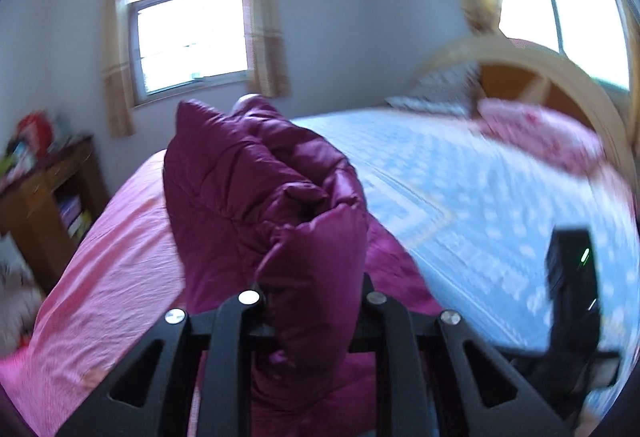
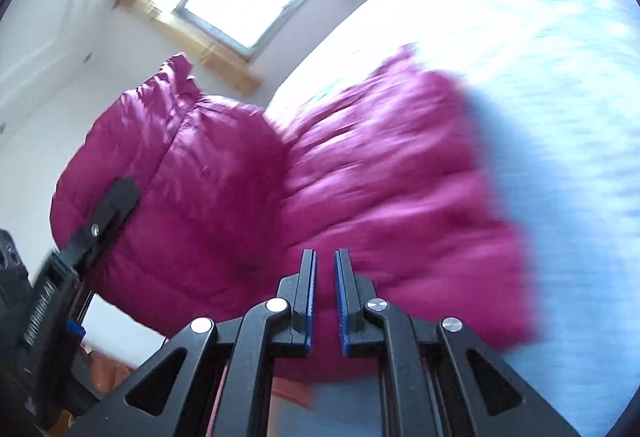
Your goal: Fold large clothes
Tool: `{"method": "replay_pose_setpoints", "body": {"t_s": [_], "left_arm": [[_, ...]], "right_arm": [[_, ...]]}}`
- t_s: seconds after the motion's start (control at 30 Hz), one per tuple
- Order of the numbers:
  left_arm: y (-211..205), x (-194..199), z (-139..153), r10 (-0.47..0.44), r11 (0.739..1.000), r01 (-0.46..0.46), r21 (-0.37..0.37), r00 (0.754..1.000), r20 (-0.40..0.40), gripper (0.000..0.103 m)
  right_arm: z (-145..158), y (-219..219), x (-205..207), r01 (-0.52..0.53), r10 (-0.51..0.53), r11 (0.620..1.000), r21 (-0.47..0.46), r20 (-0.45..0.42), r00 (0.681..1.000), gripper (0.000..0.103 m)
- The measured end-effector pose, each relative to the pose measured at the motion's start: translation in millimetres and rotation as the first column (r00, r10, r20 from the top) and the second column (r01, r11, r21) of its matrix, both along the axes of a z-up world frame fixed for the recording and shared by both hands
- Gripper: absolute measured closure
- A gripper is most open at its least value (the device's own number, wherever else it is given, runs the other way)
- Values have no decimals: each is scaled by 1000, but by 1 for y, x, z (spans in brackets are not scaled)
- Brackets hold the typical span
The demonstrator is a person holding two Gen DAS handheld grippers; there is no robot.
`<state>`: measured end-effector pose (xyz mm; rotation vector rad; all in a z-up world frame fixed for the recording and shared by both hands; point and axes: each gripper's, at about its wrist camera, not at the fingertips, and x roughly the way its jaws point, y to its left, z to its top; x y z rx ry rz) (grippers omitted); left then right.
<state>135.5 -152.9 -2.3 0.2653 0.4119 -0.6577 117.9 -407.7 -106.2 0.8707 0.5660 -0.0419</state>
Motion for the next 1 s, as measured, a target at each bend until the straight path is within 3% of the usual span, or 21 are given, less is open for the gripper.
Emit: {"method": "replay_pose_setpoints", "body": {"t_s": [0.2, 0.3, 0.43, 0.53, 0.63, 0.67, 0.8, 0.9, 0.97, 1.0], "left_arm": [[-63, -17, -43, -115, 979, 125, 159, 991, -69, 84], [-76, -20, -62, -114, 973, 133, 188, 987, -109, 84], [-74, -21, -71, -120, 969, 139, 205, 987, -103, 83], [-75, -21, -71, -134, 971, 155, 184, 983, -123, 81], [-77, -20, -74, -143, 971, 165, 172, 980, -136, 81], [-76, -20, -74, -146, 972, 168, 165, 979, -140, 81], [-73, -18, -71, -155, 975, 177, 132, 974, -163, 81], [-74, -21, -70, -154, 975, 177, 137, 975, -161, 81], [-74, -21, -70, -163, 973, 186, 135, 972, -166, 81], [-76, -22, -70, -171, 972, 194, 133, 970, -171, 81]], "right_arm": [[-17, -40, -42, 110, -111, 994, -18, -34, 993, 93], [-25, -49, -51, 115, -115, 993, 20, -17, 993, 94], [-15, -46, -52, 111, -111, 994, -16, -17, 994, 93], [19, -55, -43, 100, -96, 992, -75, 65, 993, 93], [62, -61, -8, 12, 9, 978, -209, 96, 995, 93], [76, -60, 13, -59, 87, 965, -256, 100, 991, 93], [95, -51, 90, -240, 259, 893, -381, -2, 966, 94], [79, -48, 123, -309, 298, 845, -436, -94, 950, 94], [59, -47, 135, -299, 225, 817, -493, -204, 953, 94], [49, -51, 140, -291, 199, 823, -488, -231, 952, 97]]}}
